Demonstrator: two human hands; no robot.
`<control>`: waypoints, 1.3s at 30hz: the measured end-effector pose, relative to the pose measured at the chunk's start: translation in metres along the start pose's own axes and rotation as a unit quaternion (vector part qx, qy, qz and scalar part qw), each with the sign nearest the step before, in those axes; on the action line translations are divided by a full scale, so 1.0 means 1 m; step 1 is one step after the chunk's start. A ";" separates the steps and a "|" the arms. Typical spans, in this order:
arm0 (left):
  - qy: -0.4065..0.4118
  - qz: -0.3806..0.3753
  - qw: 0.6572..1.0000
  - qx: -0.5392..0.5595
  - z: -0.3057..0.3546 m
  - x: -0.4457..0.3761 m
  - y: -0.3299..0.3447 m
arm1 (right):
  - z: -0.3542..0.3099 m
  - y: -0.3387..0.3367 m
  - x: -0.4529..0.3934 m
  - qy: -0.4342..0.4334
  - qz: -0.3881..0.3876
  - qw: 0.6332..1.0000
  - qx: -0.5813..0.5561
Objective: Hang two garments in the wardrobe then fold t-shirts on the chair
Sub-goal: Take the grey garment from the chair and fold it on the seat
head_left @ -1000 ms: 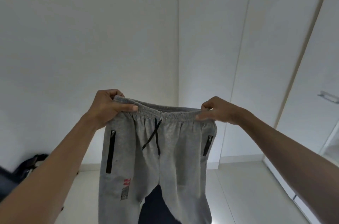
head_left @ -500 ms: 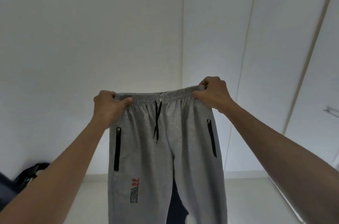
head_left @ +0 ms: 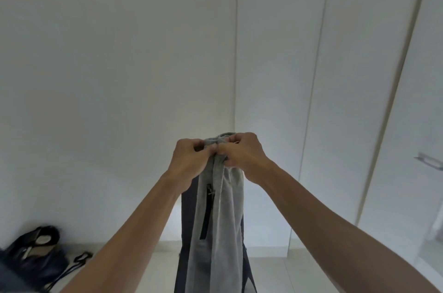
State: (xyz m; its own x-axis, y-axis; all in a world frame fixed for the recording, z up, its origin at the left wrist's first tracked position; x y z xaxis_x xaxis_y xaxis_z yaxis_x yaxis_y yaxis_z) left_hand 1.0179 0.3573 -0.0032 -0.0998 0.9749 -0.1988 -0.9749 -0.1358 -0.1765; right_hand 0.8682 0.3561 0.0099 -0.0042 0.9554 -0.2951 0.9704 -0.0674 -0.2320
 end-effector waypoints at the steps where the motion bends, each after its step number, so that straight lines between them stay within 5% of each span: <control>1: 0.002 -0.017 1.000 0.008 0.002 0.002 0.002 | -0.001 -0.001 0.001 -0.001 -0.006 1.000 -0.011; 7: 0.001 -0.107 0.994 0.019 0.013 0.015 0.010 | -0.003 -0.014 0.009 0.043 -0.059 0.991 -0.115; 10: 0.011 -0.068 0.997 -0.024 0.014 0.017 0.013 | -0.002 -0.026 0.014 0.043 -0.099 0.986 -0.125; 15: -0.011 -0.055 0.998 0.001 0.007 0.025 0.021 | 0.019 -0.065 0.006 -0.050 -0.038 0.992 0.109; 21: -0.031 -0.063 0.996 0.056 -0.003 0.043 0.021 | 0.074 -0.059 0.017 0.074 -0.226 0.965 -0.106; 32: -0.048 -0.002 0.999 -0.020 -0.052 0.073 -0.020 | 0.064 -0.035 0.046 -0.035 -0.152 0.982 -0.106; 36: -0.025 0.023 0.998 0.058 -0.042 0.084 -0.043 | 0.076 -0.020 0.077 0.024 -0.211 0.977 -0.026; 39: -0.016 -0.002 0.996 0.088 -0.045 0.098 -0.063 | 0.071 -0.019 0.091 0.044 -0.136 0.987 -0.075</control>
State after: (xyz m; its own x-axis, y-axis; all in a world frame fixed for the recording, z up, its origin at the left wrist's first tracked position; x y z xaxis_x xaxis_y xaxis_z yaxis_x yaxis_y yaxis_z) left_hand 1.0780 0.4533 -0.0546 -0.0986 0.9809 -0.1677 -0.9949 -0.1009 -0.0050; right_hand 0.8322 0.4238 -0.0787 -0.2555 0.9538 -0.1581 0.9608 0.2324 -0.1509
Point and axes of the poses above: each hand's wrist, its own x-axis away from the middle knuckle, its own y-axis out of the palm, z = x × y, the point moved 6 cm from there along -x, towards the middle knuckle, and after that the axes turned 6 degrees about -y, right-handed, at the moved point
